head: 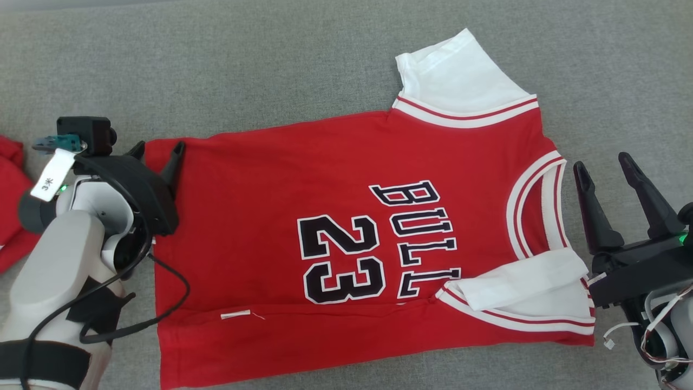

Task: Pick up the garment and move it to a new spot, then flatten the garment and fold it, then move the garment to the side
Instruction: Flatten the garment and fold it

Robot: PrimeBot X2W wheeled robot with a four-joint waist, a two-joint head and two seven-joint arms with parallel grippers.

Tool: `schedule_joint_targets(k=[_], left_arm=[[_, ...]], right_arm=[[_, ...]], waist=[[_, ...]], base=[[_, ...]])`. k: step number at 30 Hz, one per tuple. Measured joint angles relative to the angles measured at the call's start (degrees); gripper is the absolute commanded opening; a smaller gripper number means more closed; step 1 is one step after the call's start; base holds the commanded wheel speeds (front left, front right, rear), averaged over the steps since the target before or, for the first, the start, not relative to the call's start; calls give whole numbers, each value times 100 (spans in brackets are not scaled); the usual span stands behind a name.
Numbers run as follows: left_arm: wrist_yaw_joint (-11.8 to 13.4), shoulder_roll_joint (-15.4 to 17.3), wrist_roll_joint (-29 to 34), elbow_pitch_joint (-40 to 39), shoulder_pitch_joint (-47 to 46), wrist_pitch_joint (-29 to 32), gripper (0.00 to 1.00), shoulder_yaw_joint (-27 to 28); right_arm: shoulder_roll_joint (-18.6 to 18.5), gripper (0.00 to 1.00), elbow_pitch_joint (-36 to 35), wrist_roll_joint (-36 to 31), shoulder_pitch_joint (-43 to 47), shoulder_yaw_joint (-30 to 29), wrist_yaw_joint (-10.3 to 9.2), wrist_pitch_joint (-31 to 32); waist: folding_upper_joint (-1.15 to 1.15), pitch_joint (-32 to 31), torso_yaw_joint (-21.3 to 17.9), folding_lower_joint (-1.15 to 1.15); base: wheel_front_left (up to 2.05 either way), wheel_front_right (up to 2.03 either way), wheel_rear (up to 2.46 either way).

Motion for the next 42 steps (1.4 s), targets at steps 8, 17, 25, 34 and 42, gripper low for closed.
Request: schedule_joint_targets(k=[8,17,25,34,42], left_arm=[[0,-56,-78,174,-175,-179,0,-241],[1,-307,-152,140,-339,-499,0,-504],[1,-644,-218,-7,-633,-782,0,-870],[1,-916,-311,-59,-900,-1050,0,-1203],[-40,-957,-402,2,-1010,-1339,0,-1426]], right_arm=[[-105,100,183,-127,-580,181,83,402],[24,100,1267,-140,-2469,534,180,1405],[170,100,2722,-415,-3770,892,201,2283],[120,100,3822,-564,-4435,983,245,2585],[231,100,4472,-779,-4921,1165,347,2588]], waist=[[0,99,129,0],[0,169,368,0],[0,348,699,0],[0,657,1156,0],[0,882,1468,0]], base=[[0,0,0],[0,0,0],[0,0,0],[0,0,0],[0,0,0]])
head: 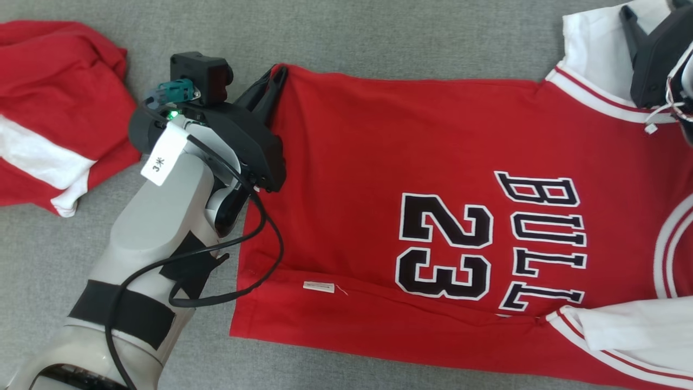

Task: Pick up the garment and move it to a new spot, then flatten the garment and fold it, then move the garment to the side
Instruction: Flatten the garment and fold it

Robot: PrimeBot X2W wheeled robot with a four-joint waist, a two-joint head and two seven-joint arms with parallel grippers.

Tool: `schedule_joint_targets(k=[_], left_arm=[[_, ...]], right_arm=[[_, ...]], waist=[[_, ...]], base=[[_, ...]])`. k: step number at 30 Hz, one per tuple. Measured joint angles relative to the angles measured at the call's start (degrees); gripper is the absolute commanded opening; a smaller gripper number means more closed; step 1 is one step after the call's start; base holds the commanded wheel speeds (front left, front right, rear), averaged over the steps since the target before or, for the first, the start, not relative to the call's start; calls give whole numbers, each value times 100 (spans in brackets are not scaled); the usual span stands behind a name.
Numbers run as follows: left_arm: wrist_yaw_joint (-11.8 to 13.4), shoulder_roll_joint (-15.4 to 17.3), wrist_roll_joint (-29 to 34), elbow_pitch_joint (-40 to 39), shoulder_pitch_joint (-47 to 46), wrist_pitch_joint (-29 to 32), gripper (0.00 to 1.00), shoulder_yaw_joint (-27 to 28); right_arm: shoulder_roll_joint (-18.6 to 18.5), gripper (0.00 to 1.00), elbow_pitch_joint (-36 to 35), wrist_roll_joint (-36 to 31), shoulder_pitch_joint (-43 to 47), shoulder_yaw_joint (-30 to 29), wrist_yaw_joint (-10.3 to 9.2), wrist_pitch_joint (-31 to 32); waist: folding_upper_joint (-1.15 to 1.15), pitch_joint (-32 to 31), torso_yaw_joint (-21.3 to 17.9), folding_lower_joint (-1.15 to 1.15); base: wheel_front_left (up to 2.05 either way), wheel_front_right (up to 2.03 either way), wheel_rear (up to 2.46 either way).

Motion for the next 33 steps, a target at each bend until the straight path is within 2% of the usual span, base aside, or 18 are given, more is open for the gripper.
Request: schedule_joint_targets(k=[3,4,5,15,26,33], left_arm=[[-1,-9,-149,1,-6,-85,0,-64],[-1,-14,-164,3,-9,-109,0,-85],[-1,-14,-177,2,-18,-126,0,-104],[-3,57,-352,241,-101,-369,0,-231],[-3,360,-605,478,-70,-609,0,-330],[-2,410,-691,520,3,-709,0,-438]], right_arm=[[-1,100,153,-53,-117,30,0,-9],[0,35,219,-74,-140,48,5,-15],[7,0,269,-86,-176,62,8,-24],[159,0,683,-91,-349,135,255,-424],[99,0,1034,-22,-517,-12,378,-1173],[249,0,1204,186,-520,-115,458,-1657]], waist=[[-1,48,48,0],[-1,60,59,0],[-1,72,66,0],[0,39,10,0],[-1,-261,-237,0],[-1,-483,-390,0]], base=[[0,0,0],[0,0,0],[0,0,0],[0,0,0],[0,0,0],[0,0,0]])
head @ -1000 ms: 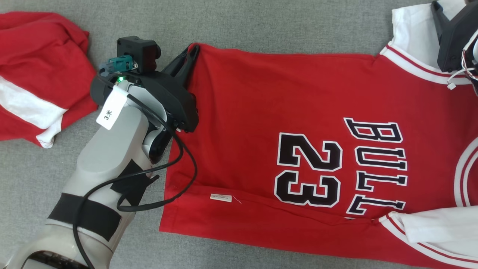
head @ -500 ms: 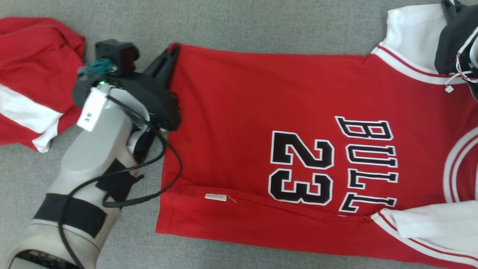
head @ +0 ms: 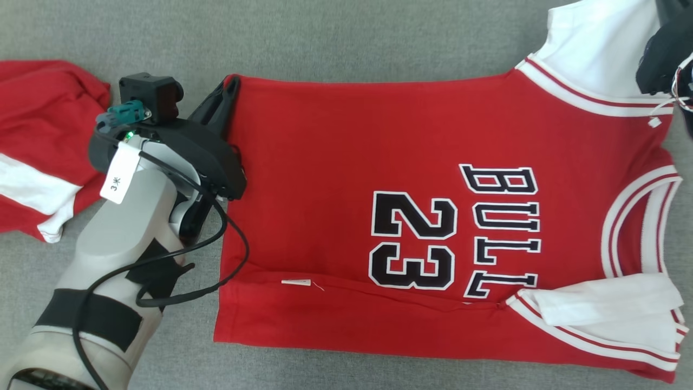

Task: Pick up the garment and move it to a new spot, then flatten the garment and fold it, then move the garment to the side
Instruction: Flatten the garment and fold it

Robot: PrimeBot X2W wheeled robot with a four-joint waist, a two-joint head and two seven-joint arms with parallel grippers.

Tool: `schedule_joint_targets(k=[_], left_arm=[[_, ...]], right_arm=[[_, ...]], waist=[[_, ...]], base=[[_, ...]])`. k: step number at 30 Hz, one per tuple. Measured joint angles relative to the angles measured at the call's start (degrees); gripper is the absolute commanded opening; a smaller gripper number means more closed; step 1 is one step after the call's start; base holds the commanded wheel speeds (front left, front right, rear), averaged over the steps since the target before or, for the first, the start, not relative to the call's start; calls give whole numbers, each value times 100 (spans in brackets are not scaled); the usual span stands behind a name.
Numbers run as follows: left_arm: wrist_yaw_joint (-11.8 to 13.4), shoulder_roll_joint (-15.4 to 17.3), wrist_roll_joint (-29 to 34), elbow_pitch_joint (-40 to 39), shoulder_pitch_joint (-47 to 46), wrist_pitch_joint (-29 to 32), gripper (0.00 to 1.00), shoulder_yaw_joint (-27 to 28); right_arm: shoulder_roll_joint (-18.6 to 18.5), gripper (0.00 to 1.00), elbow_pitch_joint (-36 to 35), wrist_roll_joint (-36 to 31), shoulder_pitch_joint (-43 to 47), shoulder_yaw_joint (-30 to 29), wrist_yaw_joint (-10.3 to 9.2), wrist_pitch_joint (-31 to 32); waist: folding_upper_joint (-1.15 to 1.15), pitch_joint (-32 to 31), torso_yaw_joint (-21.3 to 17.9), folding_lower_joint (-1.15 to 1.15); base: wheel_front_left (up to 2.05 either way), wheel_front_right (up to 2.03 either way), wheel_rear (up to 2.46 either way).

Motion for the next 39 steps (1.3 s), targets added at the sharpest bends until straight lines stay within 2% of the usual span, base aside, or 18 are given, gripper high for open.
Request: schedule_joint_targets(k=[6,11,17,24,31,39], left_arm=[[0,156,-180,23,171,-82,0,-100],[-1,412,-245,22,513,-149,0,-158],[0,650,-325,-152,821,-198,0,-347],[0,660,-336,-318,1012,-207,0,-541],[0,882,-407,-417,1479,-211,0,-753],[0,1018,-558,-735,1828,-254,0,-902]], right_arm=[[137,0,1,368,536,-176,78,-527],[202,0,-113,598,987,-203,103,-877],[114,0,-975,1044,1626,293,112,-1100],[-257,0,-1607,1421,2338,688,112,-1150],[-614,0,-2209,1927,2988,1134,113,-1112],[-1099,0,-2662,2403,3536,1351,113,-983]], waist=[[0,-249,-78,0],[0,-492,-163,-1],[0,-788,-360,-1],[0,-1032,-460,-1],[0,-1338,-524,-1],[0,-1565,-600,-1]], base=[[0,0,0],[0,0,0],[0,0,0],[0,0,0],[0,0,0],[0,0,0]])
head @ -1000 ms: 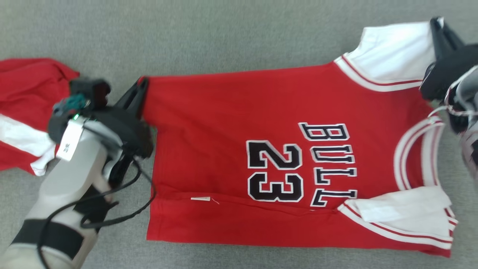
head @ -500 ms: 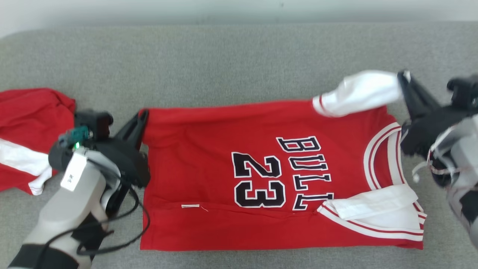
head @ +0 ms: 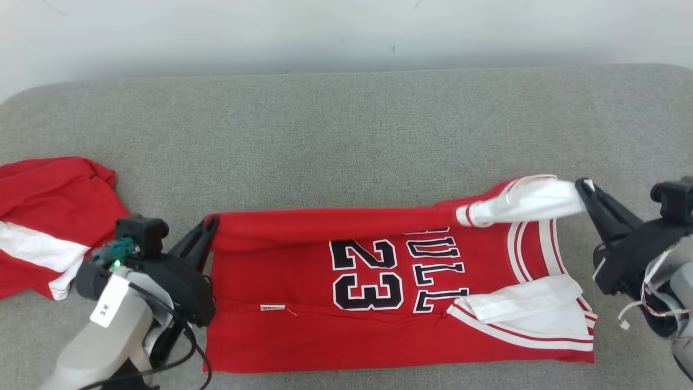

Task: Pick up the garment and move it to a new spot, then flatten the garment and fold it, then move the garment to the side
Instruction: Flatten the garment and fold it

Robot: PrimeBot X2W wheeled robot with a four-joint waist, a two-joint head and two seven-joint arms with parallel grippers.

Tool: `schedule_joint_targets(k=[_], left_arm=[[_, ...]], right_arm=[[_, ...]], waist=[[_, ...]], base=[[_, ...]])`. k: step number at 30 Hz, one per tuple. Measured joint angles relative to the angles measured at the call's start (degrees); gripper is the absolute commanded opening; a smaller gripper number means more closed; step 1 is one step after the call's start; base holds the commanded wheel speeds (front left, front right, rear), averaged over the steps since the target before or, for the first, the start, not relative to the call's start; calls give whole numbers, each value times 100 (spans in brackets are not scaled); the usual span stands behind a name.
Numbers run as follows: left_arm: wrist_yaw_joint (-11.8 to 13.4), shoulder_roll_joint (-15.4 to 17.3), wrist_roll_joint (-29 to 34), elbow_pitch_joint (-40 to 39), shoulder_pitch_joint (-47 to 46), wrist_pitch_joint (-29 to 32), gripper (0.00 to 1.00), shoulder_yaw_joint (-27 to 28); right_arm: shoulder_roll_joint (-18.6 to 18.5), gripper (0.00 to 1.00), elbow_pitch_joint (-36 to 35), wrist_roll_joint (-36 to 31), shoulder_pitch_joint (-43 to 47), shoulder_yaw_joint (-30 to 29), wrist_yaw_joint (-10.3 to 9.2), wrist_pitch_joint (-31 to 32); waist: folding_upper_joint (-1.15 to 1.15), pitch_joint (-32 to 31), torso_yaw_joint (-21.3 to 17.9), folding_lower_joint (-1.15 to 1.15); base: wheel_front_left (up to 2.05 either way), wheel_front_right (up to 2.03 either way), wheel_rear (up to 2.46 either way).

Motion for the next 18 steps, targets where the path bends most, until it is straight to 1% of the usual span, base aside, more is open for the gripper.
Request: schedule_joint_targets(k=[8,13,18], left_arm=[[0,-34,-14,-186,284,-4,0,-152],[0,-26,-49,-189,344,-5,0,-198],[0,-63,-32,-198,514,-4,0,-309]], right_arm=[[-222,0,-332,348,410,218,0,107],[-232,0,-476,458,581,411,0,204],[-341,0,-547,563,745,582,0,352]], waist=[[0,-41,40,1],[0,-60,71,1],[0,-88,92,1]], base=[[0,0,0],[0,0,0],[0,0,0]])
